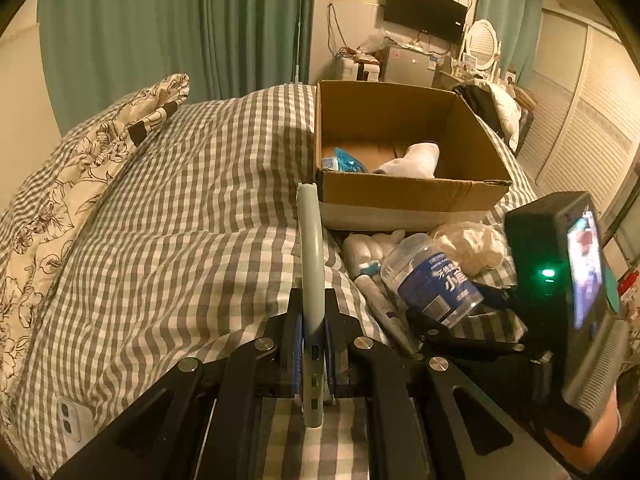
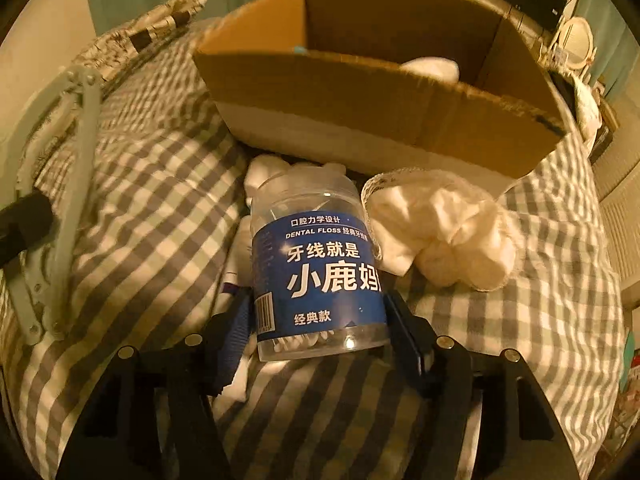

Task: Organize objects
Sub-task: 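Grasp the clear cup of cotton swabs with the right gripper, then carry the hanger and cup into the box and open both grippers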

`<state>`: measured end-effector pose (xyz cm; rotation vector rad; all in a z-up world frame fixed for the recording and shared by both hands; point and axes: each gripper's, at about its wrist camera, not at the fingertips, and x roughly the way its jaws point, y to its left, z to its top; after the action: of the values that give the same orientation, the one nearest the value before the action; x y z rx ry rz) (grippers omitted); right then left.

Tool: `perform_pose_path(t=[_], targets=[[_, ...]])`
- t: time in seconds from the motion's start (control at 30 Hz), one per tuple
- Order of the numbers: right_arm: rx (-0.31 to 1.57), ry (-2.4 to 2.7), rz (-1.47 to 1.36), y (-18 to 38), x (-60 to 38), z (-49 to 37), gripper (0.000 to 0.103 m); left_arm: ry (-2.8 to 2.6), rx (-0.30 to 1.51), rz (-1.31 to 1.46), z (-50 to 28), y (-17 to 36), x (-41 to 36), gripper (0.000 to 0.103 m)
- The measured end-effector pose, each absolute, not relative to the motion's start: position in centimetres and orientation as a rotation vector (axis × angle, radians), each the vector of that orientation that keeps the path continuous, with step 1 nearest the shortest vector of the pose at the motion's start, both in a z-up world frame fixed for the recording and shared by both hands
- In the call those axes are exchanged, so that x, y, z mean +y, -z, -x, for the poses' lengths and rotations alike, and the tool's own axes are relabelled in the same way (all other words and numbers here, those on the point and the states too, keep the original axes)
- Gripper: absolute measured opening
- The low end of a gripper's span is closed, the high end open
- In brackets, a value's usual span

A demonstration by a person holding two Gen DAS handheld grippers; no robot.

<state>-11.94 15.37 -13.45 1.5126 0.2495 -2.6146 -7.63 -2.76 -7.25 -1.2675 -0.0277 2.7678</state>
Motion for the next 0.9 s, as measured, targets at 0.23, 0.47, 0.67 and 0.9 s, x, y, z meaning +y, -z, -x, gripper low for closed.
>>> perform_pose_path(t=[0.23,0.47,0.67,0.9], targets=[[0.266,2.661,-1.382,10.1,15.7,8.7,0.062,-2.765,-0.026,1.243,6.3,5.9,-2.0,0.008],[0.238,2.705,-1.232,5.5,16.2,5.2,0.062,-2.76,-0.042,1.209,5.1,4.3,-1.3,0.008],[0.185,2.746,-1.085,1.1,16.8,4.2,0.062,-2.743,-0.062,1.16,5.3,2.4,-0.6,0.008],[0.187,2.813,-0.907,-4.1,18.8,4.8,0.062,-2.783,-0.017,1.032,8.4,-1.9,0.7,0.008]])
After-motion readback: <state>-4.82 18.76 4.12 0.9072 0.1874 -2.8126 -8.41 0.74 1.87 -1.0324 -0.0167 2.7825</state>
